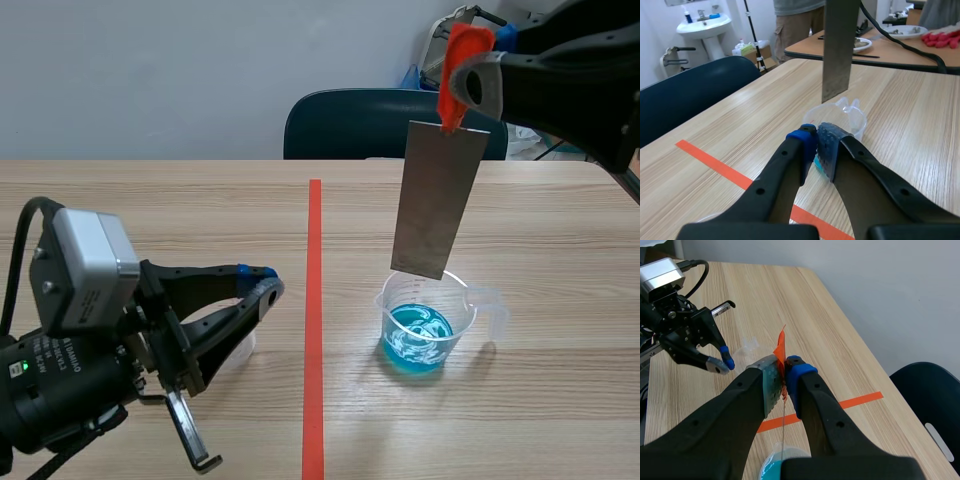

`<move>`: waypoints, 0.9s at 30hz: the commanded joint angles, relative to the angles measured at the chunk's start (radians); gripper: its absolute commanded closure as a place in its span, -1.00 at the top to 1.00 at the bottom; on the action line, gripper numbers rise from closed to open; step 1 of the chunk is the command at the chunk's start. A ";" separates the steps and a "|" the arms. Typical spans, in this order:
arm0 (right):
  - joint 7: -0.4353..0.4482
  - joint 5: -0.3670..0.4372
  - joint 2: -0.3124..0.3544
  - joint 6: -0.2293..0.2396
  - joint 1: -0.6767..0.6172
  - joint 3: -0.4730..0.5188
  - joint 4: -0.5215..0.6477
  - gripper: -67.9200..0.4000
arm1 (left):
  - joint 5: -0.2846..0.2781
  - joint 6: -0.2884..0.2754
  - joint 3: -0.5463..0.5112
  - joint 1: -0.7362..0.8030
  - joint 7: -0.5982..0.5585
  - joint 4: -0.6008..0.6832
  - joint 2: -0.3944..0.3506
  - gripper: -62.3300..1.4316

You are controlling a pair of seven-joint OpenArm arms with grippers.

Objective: Do the redox reaction experiment

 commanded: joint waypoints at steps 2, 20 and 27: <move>0.015 0.014 0.000 -0.003 0.014 0.015 0.003 -0.97 | -0.002 0.007 -0.003 0.017 -0.031 0.016 0.008 -0.19; 0.015 0.014 0.000 -0.003 0.014 0.015 0.003 -0.97 | 0.085 0.022 -0.003 0.044 -0.126 0.016 0.011 1.00; 0.015 0.014 0.000 -0.003 0.014 0.015 0.003 -0.97 | 0.085 0.050 -0.003 0.044 -0.118 0.016 0.011 1.00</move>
